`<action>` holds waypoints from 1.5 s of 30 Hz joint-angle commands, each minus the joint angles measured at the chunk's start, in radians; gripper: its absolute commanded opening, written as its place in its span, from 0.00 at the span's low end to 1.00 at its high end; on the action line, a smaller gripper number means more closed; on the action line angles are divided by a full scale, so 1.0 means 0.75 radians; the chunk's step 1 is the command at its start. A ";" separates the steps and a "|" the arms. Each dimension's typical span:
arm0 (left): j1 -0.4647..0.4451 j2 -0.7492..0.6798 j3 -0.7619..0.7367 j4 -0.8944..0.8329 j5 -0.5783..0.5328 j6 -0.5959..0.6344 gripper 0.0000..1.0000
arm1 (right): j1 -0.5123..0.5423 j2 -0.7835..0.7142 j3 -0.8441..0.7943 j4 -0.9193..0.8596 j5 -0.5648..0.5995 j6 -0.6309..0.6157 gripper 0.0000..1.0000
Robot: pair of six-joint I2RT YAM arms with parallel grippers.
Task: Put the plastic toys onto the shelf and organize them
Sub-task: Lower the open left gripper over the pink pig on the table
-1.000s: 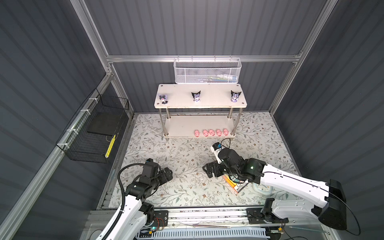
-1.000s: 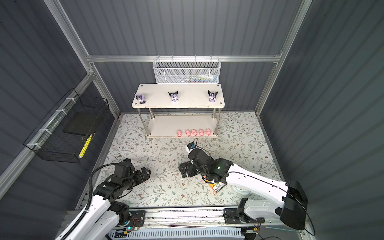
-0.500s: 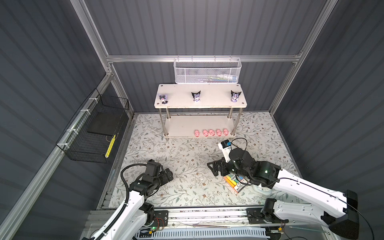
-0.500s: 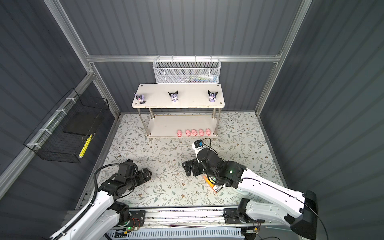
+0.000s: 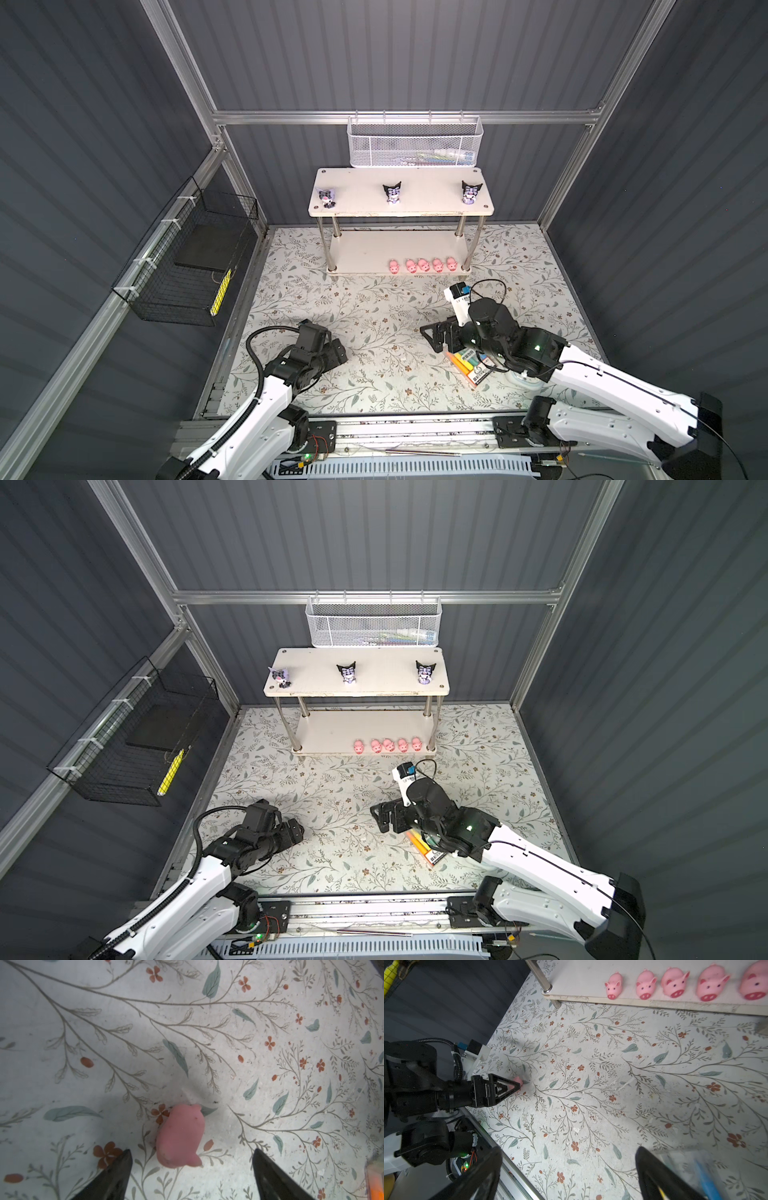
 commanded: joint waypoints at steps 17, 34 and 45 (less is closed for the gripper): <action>-0.171 0.149 0.057 0.087 -0.144 -0.009 0.84 | -0.165 -0.038 -0.002 -0.020 -0.132 -0.048 0.99; -0.422 0.331 0.104 0.194 -0.301 -0.072 0.74 | -0.166 -0.059 -0.020 -0.029 -0.143 -0.020 0.99; -0.491 0.269 0.059 0.122 -0.586 -0.265 0.77 | -0.166 -0.077 -0.063 -0.030 -0.134 -0.002 0.99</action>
